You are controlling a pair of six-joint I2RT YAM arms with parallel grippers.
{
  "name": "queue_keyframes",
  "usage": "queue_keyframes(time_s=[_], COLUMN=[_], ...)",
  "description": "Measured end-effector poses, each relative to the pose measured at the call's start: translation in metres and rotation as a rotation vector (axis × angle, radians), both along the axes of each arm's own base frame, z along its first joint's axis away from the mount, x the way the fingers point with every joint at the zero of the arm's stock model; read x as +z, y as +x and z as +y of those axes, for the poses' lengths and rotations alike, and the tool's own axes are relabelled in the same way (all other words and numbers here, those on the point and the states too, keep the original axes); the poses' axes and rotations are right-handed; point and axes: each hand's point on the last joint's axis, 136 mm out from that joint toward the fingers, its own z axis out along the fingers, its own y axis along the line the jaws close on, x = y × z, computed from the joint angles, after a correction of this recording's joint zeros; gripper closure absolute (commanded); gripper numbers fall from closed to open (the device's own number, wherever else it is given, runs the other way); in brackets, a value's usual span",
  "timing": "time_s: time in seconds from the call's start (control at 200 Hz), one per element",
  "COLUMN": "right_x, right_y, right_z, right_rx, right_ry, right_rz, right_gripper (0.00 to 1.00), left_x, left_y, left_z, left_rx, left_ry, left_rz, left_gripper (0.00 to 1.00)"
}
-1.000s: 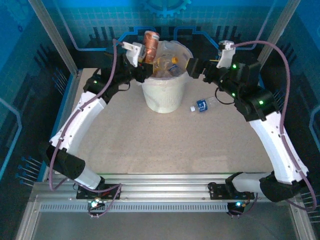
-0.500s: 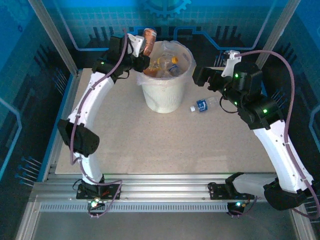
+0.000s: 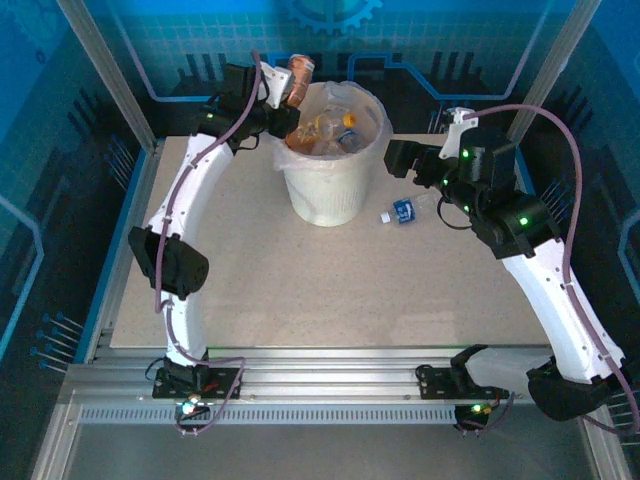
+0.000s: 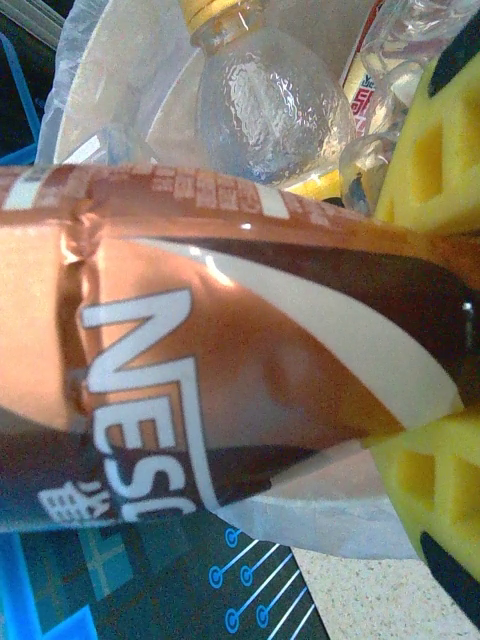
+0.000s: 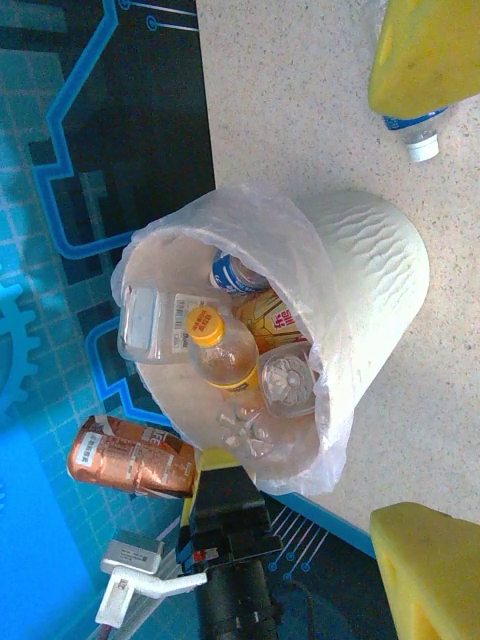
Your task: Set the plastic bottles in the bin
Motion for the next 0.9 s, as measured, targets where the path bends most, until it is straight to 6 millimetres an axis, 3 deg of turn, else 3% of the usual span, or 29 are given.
queue_keyframes(time_s=[0.275, 0.655, 0.785, 0.9], right_x=[-0.001, -0.006, -0.02, -0.05], right_y=[0.001, 0.0, 0.002, 0.005], right_z=[-0.001, -0.006, -0.011, -0.018], right_rx=[-0.007, -0.029, -0.061, -0.1], right_ry=[-0.003, -0.02, -0.045, -0.075], right_rz=[0.001, 0.018, 0.055, 0.125], right_gripper=[0.0, 0.0, 0.0, 0.0], left_x=[-0.001, 0.0, 0.005, 0.022], left_y=[-0.001, -0.001, 0.002, 0.013], left_z=[-0.001, -0.001, -0.002, 0.0], left_rx=[-0.013, -0.011, -0.001, 0.039], left_ry=[0.005, -0.002, -0.021, -0.075], left_rz=[0.002, 0.002, -0.013, -0.071], left_gripper=[0.39, 0.4, 0.39, 0.41])
